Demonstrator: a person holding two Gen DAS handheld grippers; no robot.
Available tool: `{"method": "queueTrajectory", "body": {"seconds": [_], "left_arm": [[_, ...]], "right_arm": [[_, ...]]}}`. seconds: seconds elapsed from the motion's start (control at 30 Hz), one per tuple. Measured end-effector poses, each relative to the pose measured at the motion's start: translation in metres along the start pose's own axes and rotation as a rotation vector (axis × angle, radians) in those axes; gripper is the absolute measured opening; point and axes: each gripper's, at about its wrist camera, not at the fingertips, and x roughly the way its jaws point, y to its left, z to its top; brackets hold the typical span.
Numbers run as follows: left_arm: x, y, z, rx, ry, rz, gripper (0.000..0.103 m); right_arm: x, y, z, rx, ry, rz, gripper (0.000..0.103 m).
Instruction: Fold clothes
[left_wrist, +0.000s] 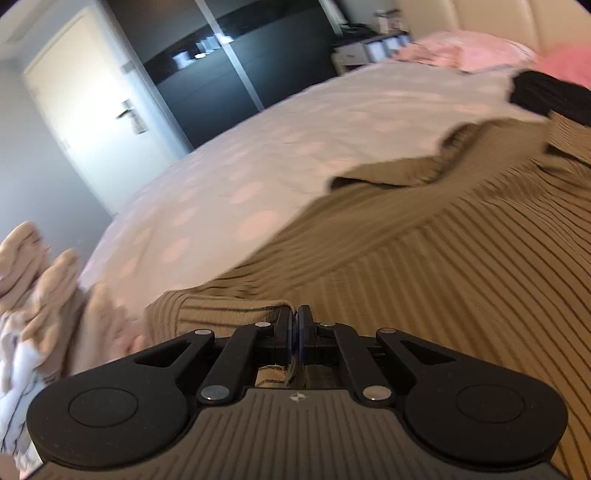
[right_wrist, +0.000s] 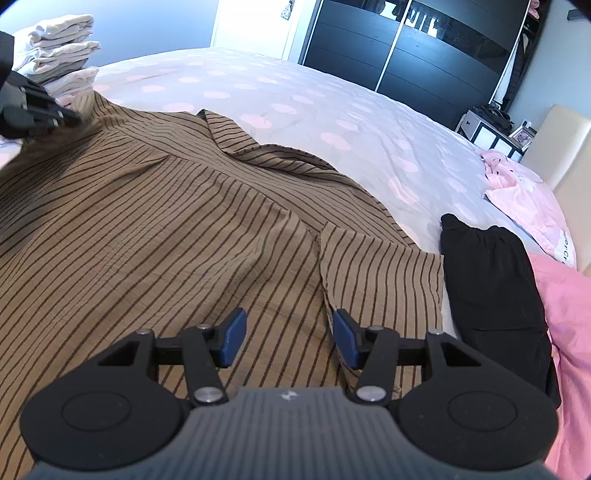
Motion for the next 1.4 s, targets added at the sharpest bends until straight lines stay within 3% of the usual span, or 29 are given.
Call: {"method": "queueTrajectory", "body": {"seconds": [0.1, 0.23, 0.43, 0.57, 0.8, 0.9, 1.03, 1.2, 1.27, 1.3, 1.4], "left_arm": [[0.000, -0.019, -0.005, 0.020, 0.035, -0.095, 0.006], [0.010, -0.017, -0.016, -0.027, 0.116, -0.206, 0.034], [-0.008, 0.025, -0.016, -0.148, 0.080, -0.289, 0.043], [-0.018, 0.069, -0.015, -0.251, 0.011, -0.242, 0.045], [0.023, 0.128, -0.033, -0.347, 0.051, -0.031, 0.048], [0.046, 0.139, -0.042, -0.390, 0.050, -0.034, 0.056], [0.073, 0.146, -0.053, -0.425, 0.055, -0.081, 0.058], [0.094, 0.146, -0.061, -0.459, 0.080, -0.145, 0.055], [0.096, 0.146, -0.059, -0.478, 0.068, -0.206, 0.040], [0.094, 0.147, -0.057, -0.476, 0.060, -0.221, 0.028], [0.085, 0.149, -0.043, -0.455, 0.039, -0.252, 0.014]], "right_arm": [[0.000, 0.001, 0.000, -0.009, -0.001, 0.002, 0.056], [-0.001, 0.002, 0.000, -0.014, -0.001, 0.002, 0.057], [0.002, -0.002, -0.002, 0.002, 0.010, 0.002, 0.059], [0.006, -0.003, -0.004, 0.017, 0.023, 0.004, 0.059], [0.014, 0.002, -0.003, 0.006, 0.045, 0.016, 0.060], [0.019, 0.003, -0.002, 0.002, 0.056, 0.019, 0.060], [0.025, 0.005, -0.002, -0.004, 0.077, 0.019, 0.060], [0.033, 0.005, -0.002, -0.009, 0.100, 0.014, 0.060], [0.035, 0.005, -0.002, -0.011, 0.106, 0.012, 0.060], [0.037, 0.006, -0.002, -0.012, 0.109, 0.012, 0.060], [0.039, 0.007, -0.001, -0.019, 0.111, 0.018, 0.060]]}}
